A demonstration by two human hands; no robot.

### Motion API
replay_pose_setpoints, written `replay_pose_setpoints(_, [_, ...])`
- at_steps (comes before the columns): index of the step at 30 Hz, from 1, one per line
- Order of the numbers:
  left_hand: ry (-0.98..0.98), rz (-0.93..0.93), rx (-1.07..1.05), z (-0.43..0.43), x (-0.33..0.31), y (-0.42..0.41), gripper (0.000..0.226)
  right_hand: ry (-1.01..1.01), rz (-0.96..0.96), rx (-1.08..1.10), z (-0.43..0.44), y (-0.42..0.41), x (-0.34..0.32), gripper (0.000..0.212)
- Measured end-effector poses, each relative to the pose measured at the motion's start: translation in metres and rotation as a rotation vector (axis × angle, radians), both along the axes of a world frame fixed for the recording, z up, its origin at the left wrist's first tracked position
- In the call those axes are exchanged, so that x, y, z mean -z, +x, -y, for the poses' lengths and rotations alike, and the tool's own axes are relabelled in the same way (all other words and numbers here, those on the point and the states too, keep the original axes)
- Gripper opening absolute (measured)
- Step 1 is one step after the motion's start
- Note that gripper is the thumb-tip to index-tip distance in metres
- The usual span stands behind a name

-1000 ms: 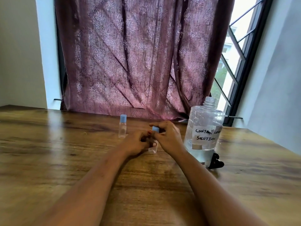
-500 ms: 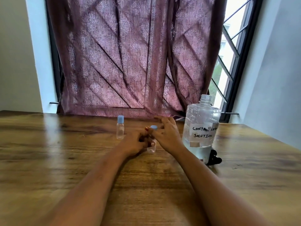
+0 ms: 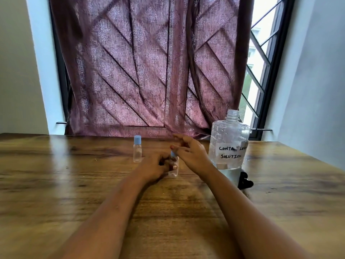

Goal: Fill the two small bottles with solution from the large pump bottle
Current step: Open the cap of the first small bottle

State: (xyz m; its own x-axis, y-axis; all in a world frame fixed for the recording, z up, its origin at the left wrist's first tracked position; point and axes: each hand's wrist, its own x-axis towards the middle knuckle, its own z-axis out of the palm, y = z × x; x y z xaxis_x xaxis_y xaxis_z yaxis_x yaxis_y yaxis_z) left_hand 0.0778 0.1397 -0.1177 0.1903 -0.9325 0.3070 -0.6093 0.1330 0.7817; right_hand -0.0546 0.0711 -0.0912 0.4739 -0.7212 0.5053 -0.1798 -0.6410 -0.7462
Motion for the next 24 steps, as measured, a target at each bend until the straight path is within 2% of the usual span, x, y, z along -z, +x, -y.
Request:
replay_pose_setpoints(5, [0.024,-0.027,-0.006,0.0009,0.0025,0.0017,0.019,-0.208,-0.107,0.148,-0.0026,0.0055,0.0077,0.024])
replay_pose_setpoints(9, [0.037,-0.002,-0.008,0.0017,0.0027,0.0022,0.021,-0.135,-0.118,0.048,-0.0003,0.0003,0.0042,0.026])
replay_pose_setpoints(13, [0.016,0.042,-0.017,0.0015,0.0017,0.0025,0.011,-0.039,-0.140,-0.092,0.0025,-0.0029,0.0001,0.037])
replay_pose_setpoints(16, [0.006,0.032,-0.009,0.0003,0.0004,0.0000,0.012,-0.004,-0.127,-0.092,-0.0004,-0.0033,-0.0012,0.044])
replay_pose_setpoints(18, [0.016,0.023,-0.011,-0.0010,-0.0002,-0.0013,0.010,-0.047,-0.149,-0.009,-0.0043,-0.0021,0.0000,0.046])
replay_pose_setpoints(20, [0.022,0.030,-0.022,-0.0011,-0.0007,-0.0009,0.017,-0.156,-0.165,0.074,-0.0064,0.0016,0.0037,0.038])
replay_pose_setpoints(22, [0.028,0.030,-0.021,-0.0015,-0.0009,-0.0012,0.018,-0.218,-0.161,0.093,-0.0067,0.0040,0.0043,0.028])
replay_pose_setpoints(24, [0.014,0.056,-0.014,-0.0011,0.0000,-0.0003,0.011,-0.206,-0.163,0.054,-0.0064,0.0019,0.0009,0.027])
